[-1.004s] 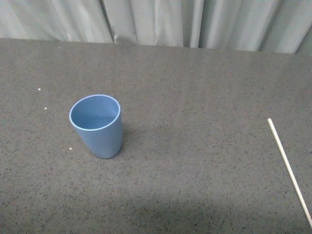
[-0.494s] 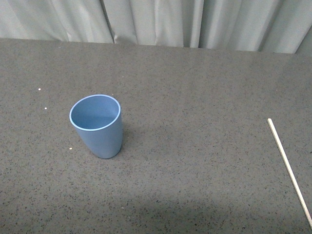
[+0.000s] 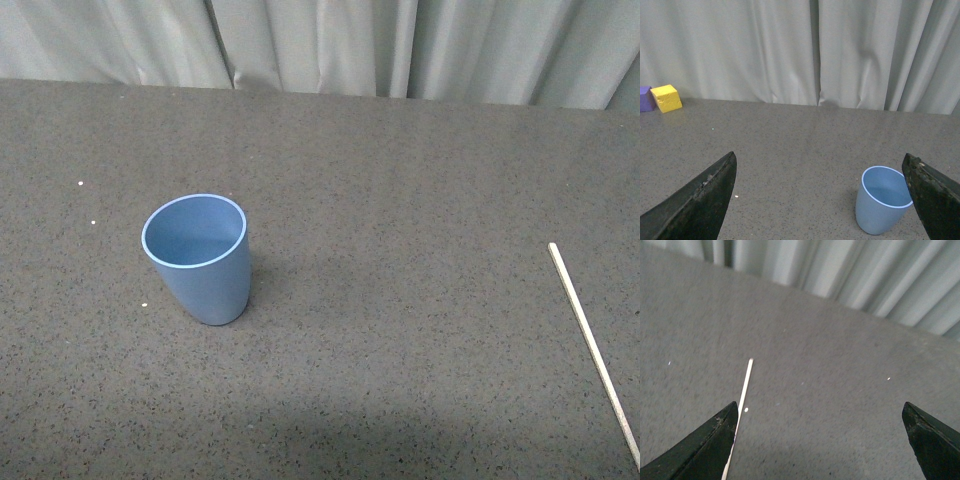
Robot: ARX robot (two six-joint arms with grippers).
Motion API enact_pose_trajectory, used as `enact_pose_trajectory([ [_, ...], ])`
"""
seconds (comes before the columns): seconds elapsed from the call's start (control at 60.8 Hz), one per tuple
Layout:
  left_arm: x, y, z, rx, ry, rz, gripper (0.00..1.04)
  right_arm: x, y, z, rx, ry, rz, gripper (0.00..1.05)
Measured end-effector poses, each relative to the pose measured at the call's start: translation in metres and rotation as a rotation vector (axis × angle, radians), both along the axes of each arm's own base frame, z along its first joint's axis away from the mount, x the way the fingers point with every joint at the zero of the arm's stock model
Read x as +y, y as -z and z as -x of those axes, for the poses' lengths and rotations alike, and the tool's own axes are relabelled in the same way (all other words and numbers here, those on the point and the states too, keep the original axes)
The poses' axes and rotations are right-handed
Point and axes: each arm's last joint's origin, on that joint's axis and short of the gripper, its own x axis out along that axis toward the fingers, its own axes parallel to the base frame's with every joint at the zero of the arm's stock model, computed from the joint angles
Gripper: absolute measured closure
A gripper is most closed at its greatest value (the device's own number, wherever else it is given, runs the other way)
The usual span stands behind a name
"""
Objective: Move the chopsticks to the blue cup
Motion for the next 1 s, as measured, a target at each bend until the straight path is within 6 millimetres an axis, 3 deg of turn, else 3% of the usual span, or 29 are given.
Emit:
enact_pose_trajectory([
  [0.214,0.000,0.000,0.000,0.000,0.000,0.000,0.07,-0.001,0.010,-0.064,0.361,-0.041,-0.081,0.09],
  [0.461,0.000,0.000,0.000,0.000,0.000,0.000,0.07,0.005,0.037,-0.121,0.620,-0.005,-0.124,0.09],
  [0.708,0.000,0.000,0.000,0.000,0.000,0.000,0.07,0.011,0.067,-0.161,0.772,0.059,-0.193,0.09],
  [0.938,0.000,0.000,0.000,0.000,0.000,0.000,0.07,0.018,0.087,-0.187,0.856,0.101,-0.232,0.09],
  [1.004,0.000,0.000,0.000,0.000,0.000,0.000,0.07,0.019,0.090,-0.190,0.868,0.113,-0.233,0.16],
])
